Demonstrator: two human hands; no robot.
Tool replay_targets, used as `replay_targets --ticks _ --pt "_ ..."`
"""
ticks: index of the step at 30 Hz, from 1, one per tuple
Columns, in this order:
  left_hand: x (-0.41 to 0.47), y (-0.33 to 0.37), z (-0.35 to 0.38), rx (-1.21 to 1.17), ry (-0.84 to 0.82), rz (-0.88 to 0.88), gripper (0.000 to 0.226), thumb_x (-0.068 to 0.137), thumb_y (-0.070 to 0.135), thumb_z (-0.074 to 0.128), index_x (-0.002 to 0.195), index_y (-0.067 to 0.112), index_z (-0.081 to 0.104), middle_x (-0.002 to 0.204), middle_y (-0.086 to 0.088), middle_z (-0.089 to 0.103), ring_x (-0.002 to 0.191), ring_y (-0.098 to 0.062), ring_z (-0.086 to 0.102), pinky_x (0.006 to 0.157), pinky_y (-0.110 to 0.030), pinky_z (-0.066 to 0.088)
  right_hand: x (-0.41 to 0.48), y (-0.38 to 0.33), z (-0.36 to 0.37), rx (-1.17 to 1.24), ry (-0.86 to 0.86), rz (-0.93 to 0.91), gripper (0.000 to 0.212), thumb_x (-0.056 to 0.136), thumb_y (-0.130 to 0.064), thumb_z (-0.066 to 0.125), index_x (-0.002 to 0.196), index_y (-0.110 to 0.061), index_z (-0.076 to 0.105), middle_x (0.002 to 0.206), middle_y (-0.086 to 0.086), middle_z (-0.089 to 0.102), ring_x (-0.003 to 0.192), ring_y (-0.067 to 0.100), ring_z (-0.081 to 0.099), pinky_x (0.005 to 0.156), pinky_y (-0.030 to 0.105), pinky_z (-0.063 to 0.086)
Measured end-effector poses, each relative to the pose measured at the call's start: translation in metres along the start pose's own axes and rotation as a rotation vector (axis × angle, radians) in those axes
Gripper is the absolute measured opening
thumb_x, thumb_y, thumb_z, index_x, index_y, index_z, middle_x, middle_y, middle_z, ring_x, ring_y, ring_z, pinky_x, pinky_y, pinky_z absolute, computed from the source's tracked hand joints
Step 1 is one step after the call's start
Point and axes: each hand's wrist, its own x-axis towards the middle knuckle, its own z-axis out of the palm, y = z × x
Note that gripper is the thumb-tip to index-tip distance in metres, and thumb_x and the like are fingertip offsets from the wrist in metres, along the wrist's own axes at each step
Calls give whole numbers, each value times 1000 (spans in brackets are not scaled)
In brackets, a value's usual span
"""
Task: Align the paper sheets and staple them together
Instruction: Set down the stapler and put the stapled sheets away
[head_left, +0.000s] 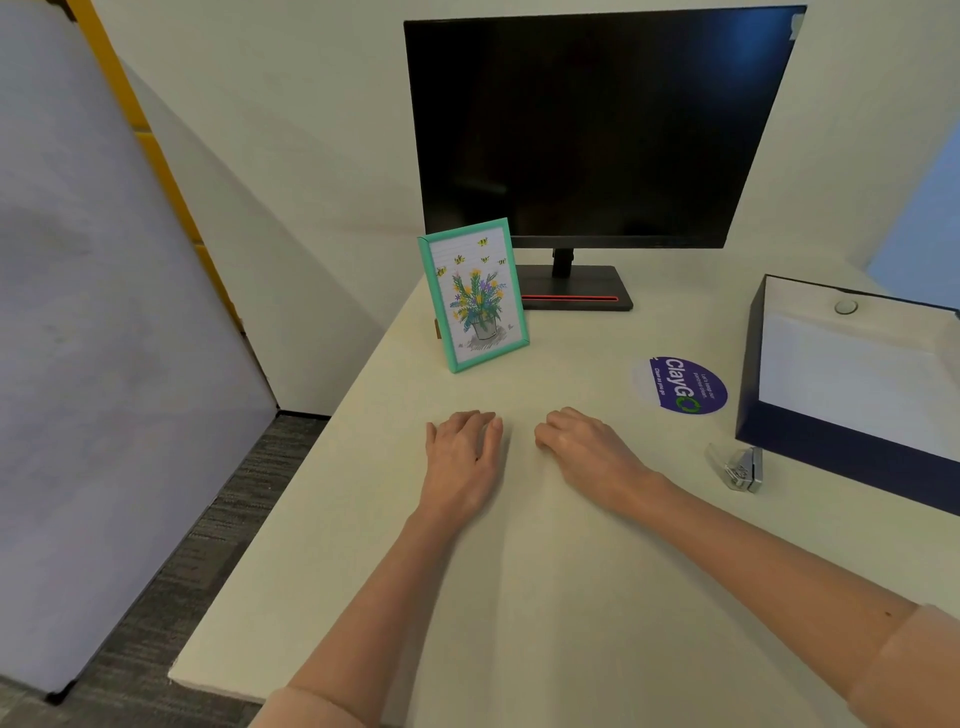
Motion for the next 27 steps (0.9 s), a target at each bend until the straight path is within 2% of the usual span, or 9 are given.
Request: replay_targets --ticks 5,9,12,16,19,21,23,25,27 --pt "-2 3 -7 -50 7 -13 36 99 34 40 125 17 58 133 -2 54 130 -20 42 115 -47 20 2 4 8 85 88 14 21 86 4 47 96 -7 62 96 9 61 97 27 55 76 37 46" --pt "-22 9 -14 106 -68 84 39 99 32 40 132 16 53 140 -4 49 134 -20 39 119 -41 16 12 10 2 638 280 474 20 79 3 59 80 -12 72 80 3 71 72 16 62 73 20 48" --pt "-44 19 -12 289 -185 195 42 100 37 32 133 17 48 148 -4 39 141 -19 29 118 -40 10 15 14 -3 973 287 701 20 75 3 69 72 -17 70 74 6 70 65 17 63 74 25 54" --pt "-65 34 0 454 -344 180 94 79 67 -6 149 10 19 160 -10 7 149 -22 3 120 -46 -3 12 13 -14 1408 309 784 17 75 11 69 76 -6 67 77 12 68 69 19 63 70 23 57" --pt "-60 38 11 489 -347 148 107 64 65 -20 151 10 6 160 -11 -3 149 -24 -5 119 -49 -6 9 14 -21 1570 333 789 15 77 14 65 79 -1 65 78 13 66 71 19 63 63 18 57" --pt "-52 43 15 478 -357 129 102 68 66 -17 151 12 7 160 -12 -3 149 -24 -6 118 -50 -7 5 16 -24 1659 344 812 13 78 14 64 80 1 63 78 14 64 70 20 62 62 18 57" --pt "-41 45 19 457 -362 127 79 88 61 -1 150 15 16 160 -12 3 148 -25 -1 118 -51 -4 1 18 -25 1716 350 836 13 79 15 63 81 2 62 78 14 64 69 19 62 62 18 57" --pt "-32 44 20 380 -273 146 51 98 46 21 139 20 38 153 -12 24 143 -28 18 117 -49 9 -2 19 -24 1745 356 848 14 79 15 63 81 2 62 78 14 64 70 20 62 62 18 57" --pt "-24 41 16 321 -95 126 35 98 34 34 122 20 55 134 -8 45 124 -29 39 102 -40 26 -4 21 -24 1749 362 850 14 78 15 63 82 2 63 78 14 65 70 20 63 63 18 58"
